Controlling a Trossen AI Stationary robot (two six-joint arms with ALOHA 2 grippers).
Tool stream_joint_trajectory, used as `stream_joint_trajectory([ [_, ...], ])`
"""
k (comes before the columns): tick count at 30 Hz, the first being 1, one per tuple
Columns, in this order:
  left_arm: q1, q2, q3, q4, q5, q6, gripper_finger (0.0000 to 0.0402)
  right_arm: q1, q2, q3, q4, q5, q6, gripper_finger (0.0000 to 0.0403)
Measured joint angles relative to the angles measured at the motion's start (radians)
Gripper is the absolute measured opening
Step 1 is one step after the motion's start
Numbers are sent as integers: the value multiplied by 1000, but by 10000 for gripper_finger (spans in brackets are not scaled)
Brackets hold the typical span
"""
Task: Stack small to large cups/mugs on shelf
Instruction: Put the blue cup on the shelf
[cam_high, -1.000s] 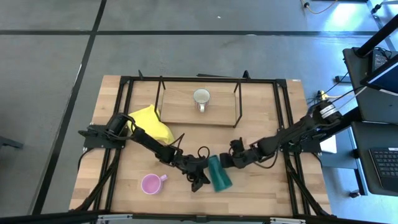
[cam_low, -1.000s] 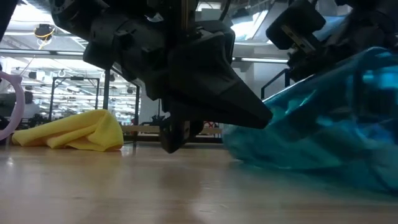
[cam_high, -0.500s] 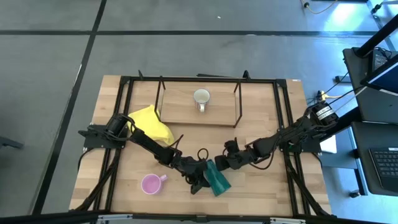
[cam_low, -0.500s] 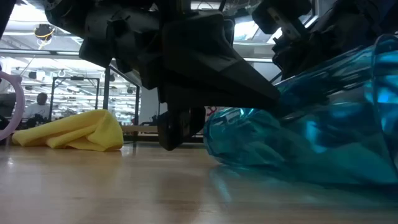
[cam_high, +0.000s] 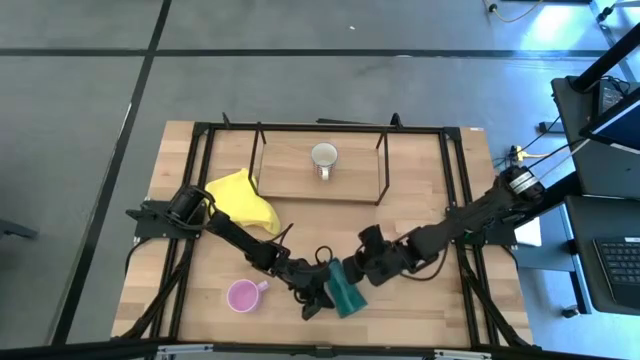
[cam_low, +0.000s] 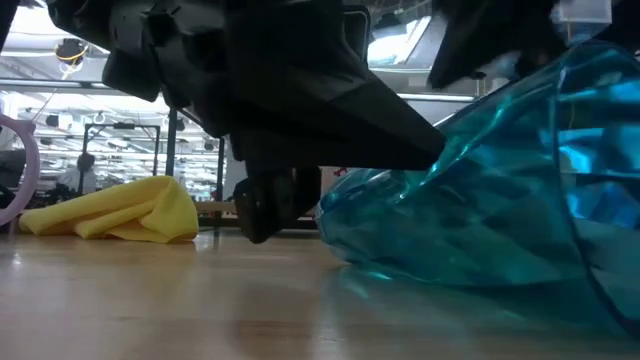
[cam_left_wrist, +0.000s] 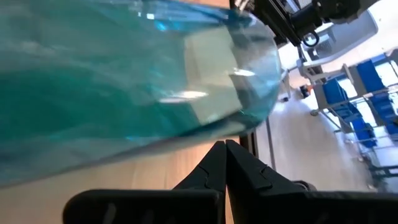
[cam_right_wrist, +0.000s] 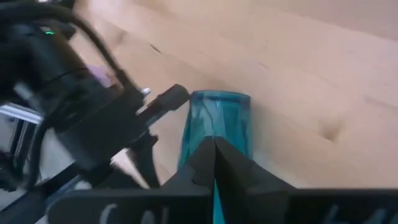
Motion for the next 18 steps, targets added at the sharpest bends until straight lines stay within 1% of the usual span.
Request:
stream_joint_trajectory([
  [4,0,0,0,5,-41,27,0,64,0,128,-196,88,96,4],
  [8,8,0,0,51,-97,54,0,131,12,206,-276,144,240,6],
  [10,15,0,0,86,-100,57,0,167,42,236,-316,140,344,6],
  [14,25,-1,1,92,-72,79,0,251,137,282,-356,65,545,4],
  [18,24,-1,1,92,-42,100,0,315,238,351,-361,52,674,6],
])
